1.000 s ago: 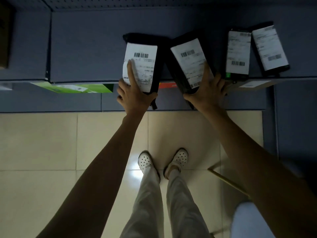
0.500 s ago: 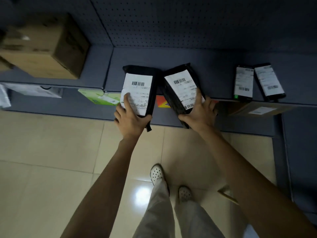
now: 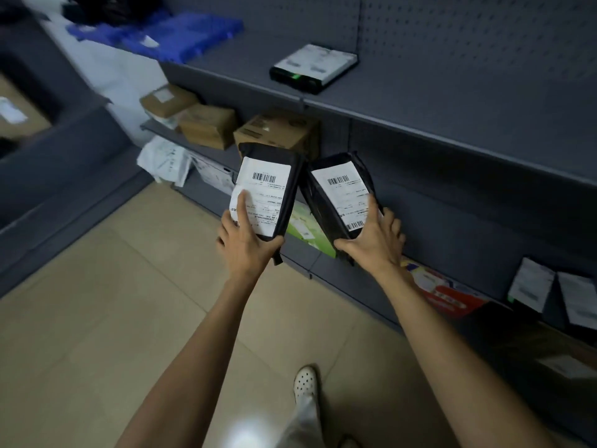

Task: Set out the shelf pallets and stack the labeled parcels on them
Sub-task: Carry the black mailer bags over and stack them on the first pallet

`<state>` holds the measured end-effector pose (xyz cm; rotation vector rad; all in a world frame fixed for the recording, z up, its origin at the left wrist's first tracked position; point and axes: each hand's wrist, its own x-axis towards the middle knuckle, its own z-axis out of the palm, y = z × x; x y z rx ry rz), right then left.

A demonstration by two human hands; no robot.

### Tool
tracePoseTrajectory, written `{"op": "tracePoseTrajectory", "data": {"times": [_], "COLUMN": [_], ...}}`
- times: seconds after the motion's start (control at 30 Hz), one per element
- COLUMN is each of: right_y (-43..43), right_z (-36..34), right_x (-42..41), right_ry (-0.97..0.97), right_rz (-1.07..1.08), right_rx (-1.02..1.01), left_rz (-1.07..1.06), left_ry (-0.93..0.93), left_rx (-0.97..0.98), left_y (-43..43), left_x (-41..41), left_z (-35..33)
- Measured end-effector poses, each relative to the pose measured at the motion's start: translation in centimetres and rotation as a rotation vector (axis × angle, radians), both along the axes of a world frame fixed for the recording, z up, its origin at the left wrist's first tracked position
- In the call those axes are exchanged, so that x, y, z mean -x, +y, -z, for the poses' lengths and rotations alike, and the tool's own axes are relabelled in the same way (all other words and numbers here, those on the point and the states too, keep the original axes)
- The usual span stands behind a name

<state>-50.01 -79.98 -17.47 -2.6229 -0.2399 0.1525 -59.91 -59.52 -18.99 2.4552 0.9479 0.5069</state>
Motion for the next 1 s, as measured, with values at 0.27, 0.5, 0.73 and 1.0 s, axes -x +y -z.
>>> {"op": "tracePoseTrajectory", "data": {"times": [0.27, 0.5, 0.73, 1.0], "right_y": [9.7, 21.4, 37.3, 52.0], "right_z": [-8.8, -15.0, -20.9, -23.0], "right_x": [-0.8, -3.8, -7.1, -11.5], "right_ry": [-0.149, -0.286, -0.4, -0.415], "right_rz": [-0.162, -0.253, -0.301, -0.292], "right_rx": [-0.09, -0.12, -0.169, -0.204], "left_rz": [-0.141, -0.235, -0.283, -0.279], "left_ry": [-0.196, -0.334, -0.417, -0.44], "left_rx": [-0.125, -0.207, -0.215, -0.255], "left_y": [8.2, 19.4, 35.0, 49.5], "left_x": [2.2, 1.1, -1.9, -6.4], "left_z": [-8.8, -14.2, -19.6, -22.1]}}
